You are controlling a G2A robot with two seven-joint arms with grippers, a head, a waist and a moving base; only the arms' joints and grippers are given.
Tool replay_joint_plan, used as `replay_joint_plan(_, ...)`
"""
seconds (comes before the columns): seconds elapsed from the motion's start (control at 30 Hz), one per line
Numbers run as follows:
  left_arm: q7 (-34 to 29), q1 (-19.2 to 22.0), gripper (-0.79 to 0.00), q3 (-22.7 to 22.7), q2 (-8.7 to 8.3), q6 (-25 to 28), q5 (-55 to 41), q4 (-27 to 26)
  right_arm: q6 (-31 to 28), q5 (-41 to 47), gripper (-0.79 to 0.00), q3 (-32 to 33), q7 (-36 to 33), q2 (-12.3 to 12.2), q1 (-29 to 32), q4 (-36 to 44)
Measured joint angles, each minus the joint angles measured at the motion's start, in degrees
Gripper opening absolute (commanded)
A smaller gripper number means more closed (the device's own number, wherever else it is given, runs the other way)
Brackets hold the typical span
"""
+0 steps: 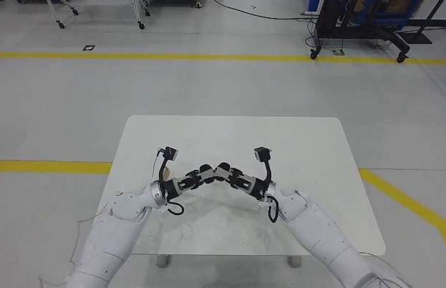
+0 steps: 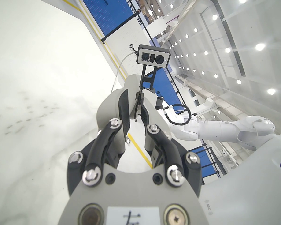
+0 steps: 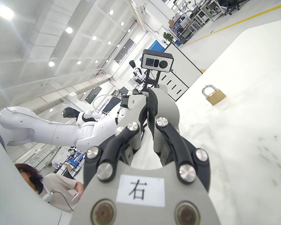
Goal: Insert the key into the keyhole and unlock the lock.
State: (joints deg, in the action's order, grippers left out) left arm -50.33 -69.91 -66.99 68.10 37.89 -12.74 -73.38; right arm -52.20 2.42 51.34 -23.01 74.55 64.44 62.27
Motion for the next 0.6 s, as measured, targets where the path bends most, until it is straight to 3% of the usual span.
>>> replay_joint_plan(0.1,-0.29,0.02,-0.779,0.08,-0.1,0.27,-0.32,0.07,0.22,-0.26,-0.785,0.33,0.5,0.0,0.18,-0.01)
replay_joint_plan(0.23,-0.42,0.0,-0.785,0.21,-0.21,0.43,-0.57,0.01,0.35,-0.86,-0.785,0.77,0.71,-0.05,0.33,0.29)
replay_joint_plan(0.37,-0.84,-0.06,-0.742,0.41,-0.33,0.67,-0.96,-0.09,1.12,-1.53,-0.785,0.85,0.57,-0.05,0.49,0.68)
replay_joint_plan(0.6,-0.65,-0.09,-0.785,0.82,-0.49,0.45,-0.56,-0.25,1.67,-2.3,-0.785,0.66,0.94,0.15,0.63,0.83)
